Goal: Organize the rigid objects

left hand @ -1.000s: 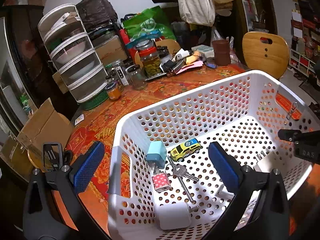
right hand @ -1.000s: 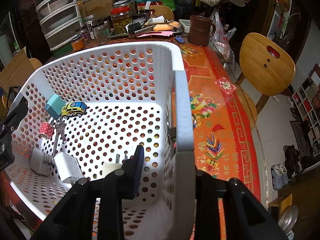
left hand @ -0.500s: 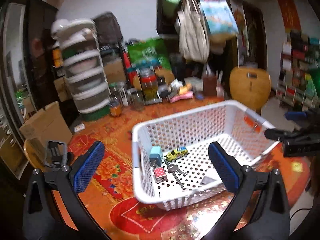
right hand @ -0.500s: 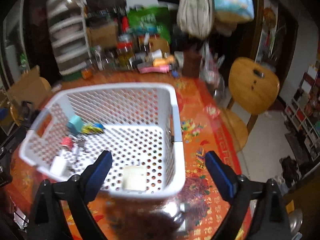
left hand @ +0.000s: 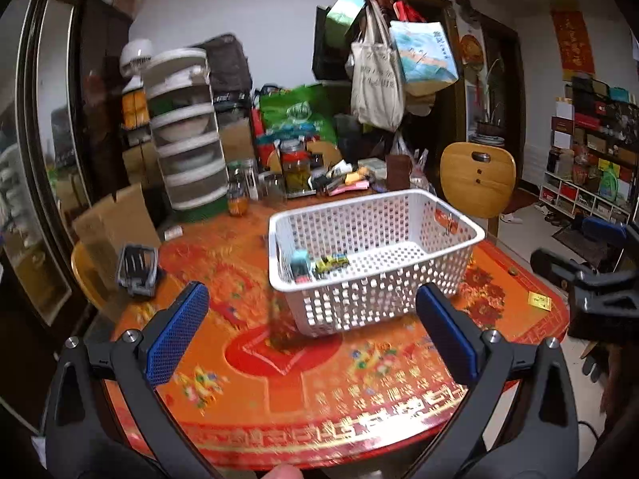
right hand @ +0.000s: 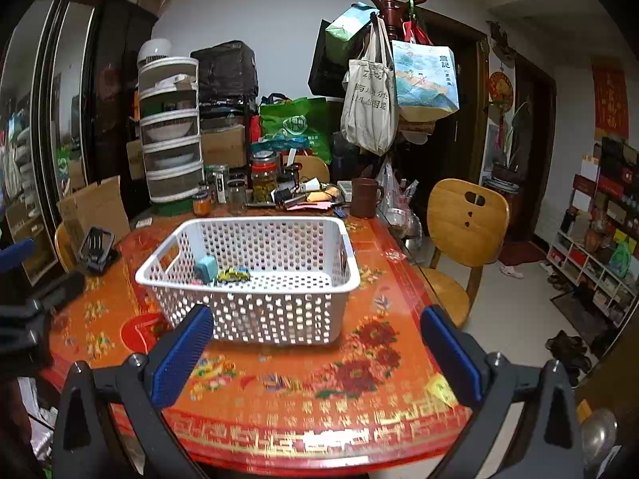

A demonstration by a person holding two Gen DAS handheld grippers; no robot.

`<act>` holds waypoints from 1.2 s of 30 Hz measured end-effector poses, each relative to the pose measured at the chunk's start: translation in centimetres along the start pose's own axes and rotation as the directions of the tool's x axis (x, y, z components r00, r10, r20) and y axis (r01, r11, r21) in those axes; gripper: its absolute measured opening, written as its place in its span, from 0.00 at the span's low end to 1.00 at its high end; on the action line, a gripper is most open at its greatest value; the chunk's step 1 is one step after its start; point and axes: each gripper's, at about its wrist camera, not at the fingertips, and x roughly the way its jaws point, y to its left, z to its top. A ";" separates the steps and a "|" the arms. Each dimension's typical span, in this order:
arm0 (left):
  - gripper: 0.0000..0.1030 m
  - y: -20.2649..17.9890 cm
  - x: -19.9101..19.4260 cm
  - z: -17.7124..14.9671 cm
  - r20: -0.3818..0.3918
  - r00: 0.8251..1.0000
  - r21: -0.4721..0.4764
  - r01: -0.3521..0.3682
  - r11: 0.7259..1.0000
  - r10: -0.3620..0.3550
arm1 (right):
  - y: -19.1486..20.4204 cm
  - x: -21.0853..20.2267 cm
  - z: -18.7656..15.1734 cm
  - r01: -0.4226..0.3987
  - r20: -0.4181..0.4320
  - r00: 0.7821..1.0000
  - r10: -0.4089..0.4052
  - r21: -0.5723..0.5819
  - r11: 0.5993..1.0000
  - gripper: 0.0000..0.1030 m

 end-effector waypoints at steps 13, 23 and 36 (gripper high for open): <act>1.00 0.3 2.3 -0.4 -0.069 0.997 -0.039 -0.030 0.999 0.028 | 0.3 1.5 -1.6 -0.066 -0.084 0.994 0.067 0.011 0.998 1.00; 1.00 0.6 3.3 -0.7 -0.098 0.995 -0.076 -0.017 0.997 0.010 | 0.5 1.3 -1.3 -0.071 -0.081 0.994 0.071 0.006 0.997 1.00; 1.00 0.6 3.8 -0.8 -0.116 0.993 -0.094 -0.018 0.995 0.007 | 1.0 1.1 -1.4 -0.088 -0.083 0.993 0.087 -0.007 0.996 1.00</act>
